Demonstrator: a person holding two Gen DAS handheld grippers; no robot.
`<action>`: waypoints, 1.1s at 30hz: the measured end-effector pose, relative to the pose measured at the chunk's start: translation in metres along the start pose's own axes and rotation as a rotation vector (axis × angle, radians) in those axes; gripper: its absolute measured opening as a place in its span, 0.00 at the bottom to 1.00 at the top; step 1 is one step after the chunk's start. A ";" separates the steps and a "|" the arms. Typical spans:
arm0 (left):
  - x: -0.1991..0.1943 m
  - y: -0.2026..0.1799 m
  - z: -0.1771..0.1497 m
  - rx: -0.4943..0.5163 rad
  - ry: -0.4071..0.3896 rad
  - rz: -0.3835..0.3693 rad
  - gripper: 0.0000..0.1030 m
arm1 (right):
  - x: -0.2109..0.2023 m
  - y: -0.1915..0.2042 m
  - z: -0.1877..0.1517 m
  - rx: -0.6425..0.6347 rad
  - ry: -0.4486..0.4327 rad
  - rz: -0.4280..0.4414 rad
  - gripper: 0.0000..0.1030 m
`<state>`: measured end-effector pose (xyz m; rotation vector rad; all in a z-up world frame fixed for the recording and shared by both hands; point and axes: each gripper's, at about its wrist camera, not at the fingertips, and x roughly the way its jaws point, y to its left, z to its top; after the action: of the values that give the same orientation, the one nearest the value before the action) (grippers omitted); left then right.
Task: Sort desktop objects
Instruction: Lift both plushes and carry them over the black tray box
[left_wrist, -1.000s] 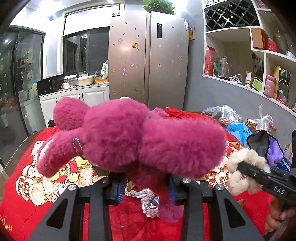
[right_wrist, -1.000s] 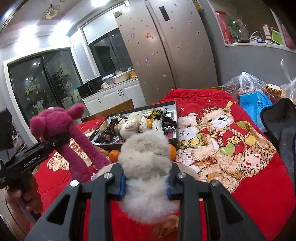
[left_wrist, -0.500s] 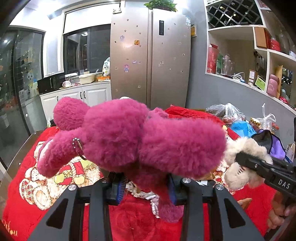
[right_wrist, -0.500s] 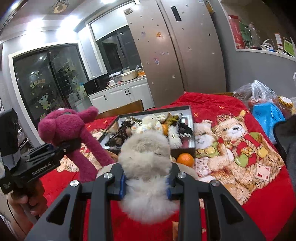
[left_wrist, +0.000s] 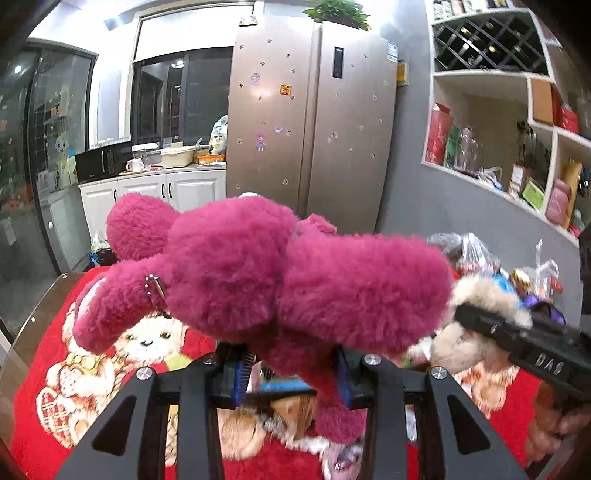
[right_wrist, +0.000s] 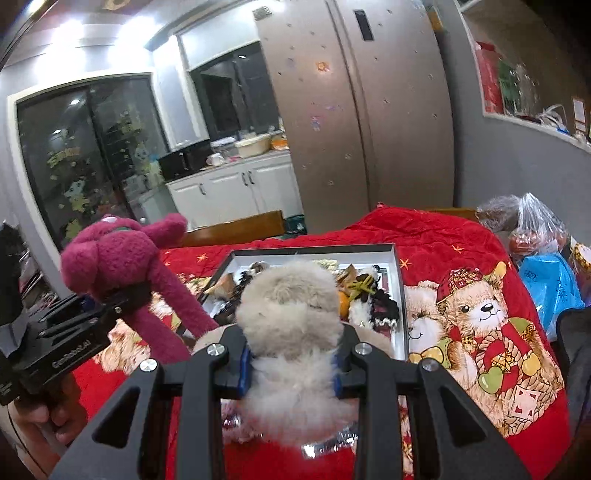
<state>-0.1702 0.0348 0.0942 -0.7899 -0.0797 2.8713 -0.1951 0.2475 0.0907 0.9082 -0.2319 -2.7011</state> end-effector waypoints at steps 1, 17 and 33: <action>0.005 0.000 0.005 -0.005 0.001 0.000 0.36 | 0.006 -0.001 0.005 0.006 0.005 -0.003 0.31; 0.116 -0.016 0.049 -0.065 0.080 -0.067 0.36 | 0.123 -0.032 0.064 0.008 0.031 -0.095 0.31; 0.144 -0.020 0.038 -0.015 0.134 -0.066 0.36 | 0.180 -0.056 0.066 0.014 0.083 -0.153 0.31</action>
<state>-0.3092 0.0791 0.0565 -0.9611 -0.1086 2.7506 -0.3848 0.2485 0.0275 1.0812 -0.1698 -2.7954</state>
